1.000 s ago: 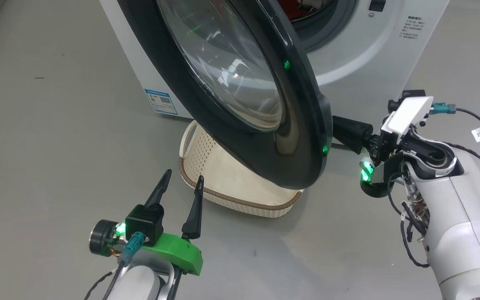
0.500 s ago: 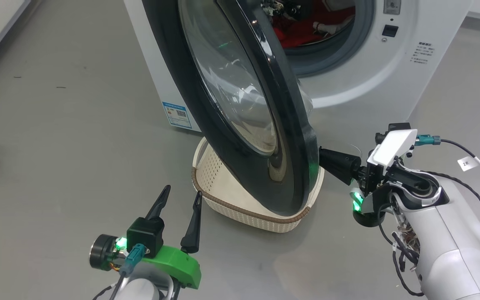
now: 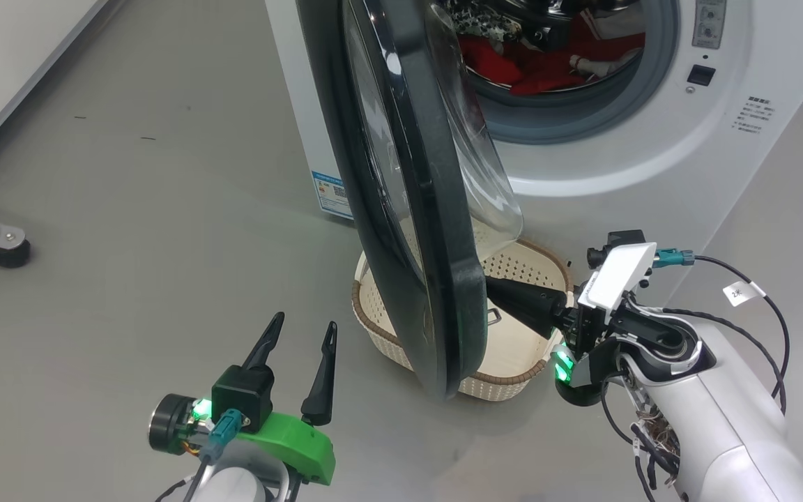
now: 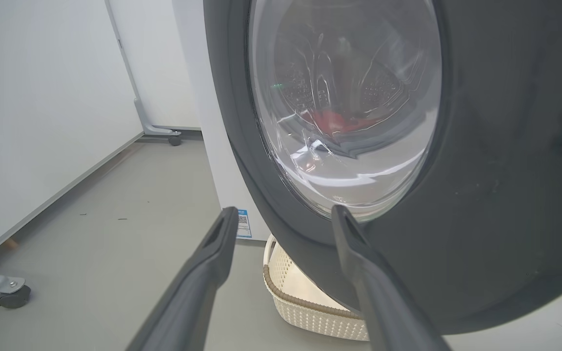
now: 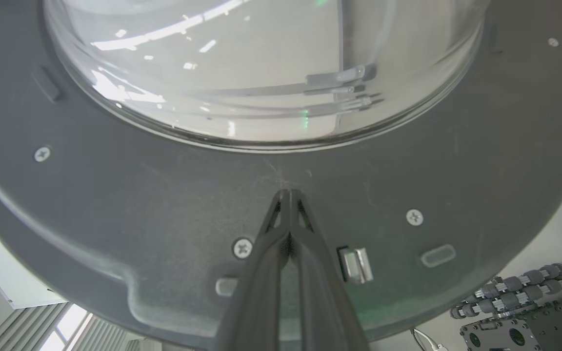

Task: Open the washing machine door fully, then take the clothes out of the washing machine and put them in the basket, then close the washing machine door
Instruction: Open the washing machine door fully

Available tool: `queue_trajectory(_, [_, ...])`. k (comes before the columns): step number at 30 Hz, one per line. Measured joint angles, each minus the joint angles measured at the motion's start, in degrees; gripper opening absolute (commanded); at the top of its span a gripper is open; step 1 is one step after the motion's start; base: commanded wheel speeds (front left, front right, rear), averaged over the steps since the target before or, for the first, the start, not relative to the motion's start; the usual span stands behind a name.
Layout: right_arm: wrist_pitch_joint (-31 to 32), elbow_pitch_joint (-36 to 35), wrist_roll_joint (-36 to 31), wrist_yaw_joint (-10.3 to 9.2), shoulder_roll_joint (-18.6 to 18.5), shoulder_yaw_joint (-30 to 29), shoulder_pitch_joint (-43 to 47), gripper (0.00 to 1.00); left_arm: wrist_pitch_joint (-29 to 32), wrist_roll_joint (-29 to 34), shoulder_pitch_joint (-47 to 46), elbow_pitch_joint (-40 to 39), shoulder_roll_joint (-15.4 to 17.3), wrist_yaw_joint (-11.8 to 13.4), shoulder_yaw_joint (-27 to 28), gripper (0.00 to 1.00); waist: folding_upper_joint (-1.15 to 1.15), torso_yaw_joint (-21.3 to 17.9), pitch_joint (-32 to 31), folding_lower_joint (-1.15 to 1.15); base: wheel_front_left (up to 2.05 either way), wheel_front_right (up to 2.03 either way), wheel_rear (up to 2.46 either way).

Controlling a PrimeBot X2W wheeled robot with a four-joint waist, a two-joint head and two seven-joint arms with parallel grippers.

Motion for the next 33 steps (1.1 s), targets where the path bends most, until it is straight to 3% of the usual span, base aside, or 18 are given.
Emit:
queue_trajectory(18, [-5.4, -3.8, 3.3, 0.01, 0.0, 8.6, 0.9, 0.00, 0.0, 0.0, 0.8, -0.2, 0.1, 0.0, 1.7, 1.00, 0.00, 2.9, -0.4, 0.00, 0.00, 0.00, 0.00])
queue_trajectory(33, [-12.3, -7.3, 4.5, 0.01, 0.2, 5.6, 3.3, 0.00, 0.0, 0.0, 1.2, -0.8, 0.1, 0.0, 2.4, 1.00, 0.00, 1.9, -0.4, 0.00, 0.00, 0.00, 0.00])
